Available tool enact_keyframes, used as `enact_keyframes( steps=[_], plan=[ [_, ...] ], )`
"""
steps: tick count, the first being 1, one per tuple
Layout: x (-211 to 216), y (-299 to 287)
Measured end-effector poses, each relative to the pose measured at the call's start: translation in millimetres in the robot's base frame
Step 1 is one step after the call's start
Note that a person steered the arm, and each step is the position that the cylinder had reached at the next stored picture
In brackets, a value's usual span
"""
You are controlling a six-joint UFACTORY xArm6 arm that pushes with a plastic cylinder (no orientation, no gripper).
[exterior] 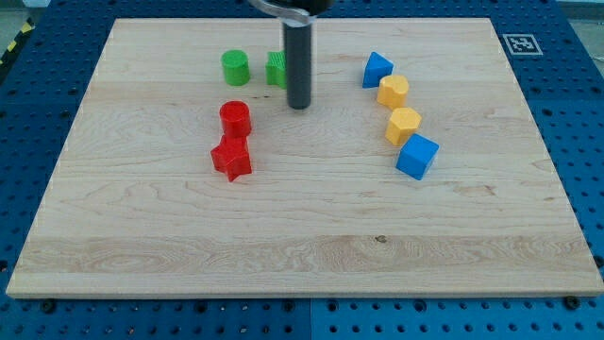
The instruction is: Move your arm diagonally top right to the yellow heart
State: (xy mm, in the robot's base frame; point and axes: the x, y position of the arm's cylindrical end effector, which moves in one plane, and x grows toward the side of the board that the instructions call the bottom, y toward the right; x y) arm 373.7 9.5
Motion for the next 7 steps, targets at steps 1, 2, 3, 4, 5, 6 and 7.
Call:
enact_keyframes(
  steps=[1,2,3,4,5,6,7],
  plan=[
    [0.0,52.6],
    [6.6,78.8],
    [21.3,92.4],
    [36.5,120.5],
    [42.4,132.5],
    [36.1,132.8],
    [15.1,142.7]
  ],
)
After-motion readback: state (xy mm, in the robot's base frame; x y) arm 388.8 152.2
